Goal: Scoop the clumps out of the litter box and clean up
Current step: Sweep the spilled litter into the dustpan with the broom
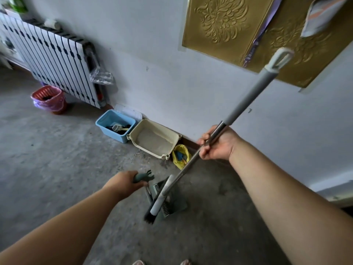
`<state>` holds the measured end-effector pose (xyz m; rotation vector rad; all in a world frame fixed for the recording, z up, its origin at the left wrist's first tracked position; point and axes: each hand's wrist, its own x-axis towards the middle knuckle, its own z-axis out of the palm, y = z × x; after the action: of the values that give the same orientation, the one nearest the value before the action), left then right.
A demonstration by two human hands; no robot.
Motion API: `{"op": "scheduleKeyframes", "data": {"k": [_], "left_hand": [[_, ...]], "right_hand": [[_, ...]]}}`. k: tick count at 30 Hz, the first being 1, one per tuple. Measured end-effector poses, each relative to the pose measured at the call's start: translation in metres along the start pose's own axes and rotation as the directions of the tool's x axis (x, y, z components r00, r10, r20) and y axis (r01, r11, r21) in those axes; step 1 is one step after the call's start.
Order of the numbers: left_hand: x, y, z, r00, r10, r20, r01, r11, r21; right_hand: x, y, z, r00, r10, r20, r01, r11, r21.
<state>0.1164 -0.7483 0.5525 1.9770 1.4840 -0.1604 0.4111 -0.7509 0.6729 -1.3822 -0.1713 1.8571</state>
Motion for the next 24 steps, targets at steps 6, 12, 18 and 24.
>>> {"op": "scheduleKeyframes", "data": {"k": [6, 12, 18, 24], "left_hand": [[0.025, 0.031, 0.002, 0.999, 0.052, 0.012, -0.053, 0.997, 0.051], [0.019, 0.007, 0.019, 0.999, -0.038, -0.03, 0.039, 0.998, 0.047], [0.018, -0.012, 0.04, 0.996, -0.091, -0.024, 0.092, 0.994, 0.059], [0.026, -0.02, 0.036, 0.985, -0.158, -0.076, 0.161, 0.986, 0.045]], "right_hand": [[0.002, 0.025, 0.006, 0.987, 0.103, -0.122, -0.119, 0.983, -0.137], [0.007, 0.051, -0.049, 0.937, 0.044, -0.345, -0.048, 0.999, -0.003], [0.035, 0.081, -0.105, 0.906, -0.001, -0.424, 0.034, 0.997, 0.07], [0.086, 0.114, -0.127, 0.835, 0.203, -0.512, -0.265, 0.963, -0.051]]}}
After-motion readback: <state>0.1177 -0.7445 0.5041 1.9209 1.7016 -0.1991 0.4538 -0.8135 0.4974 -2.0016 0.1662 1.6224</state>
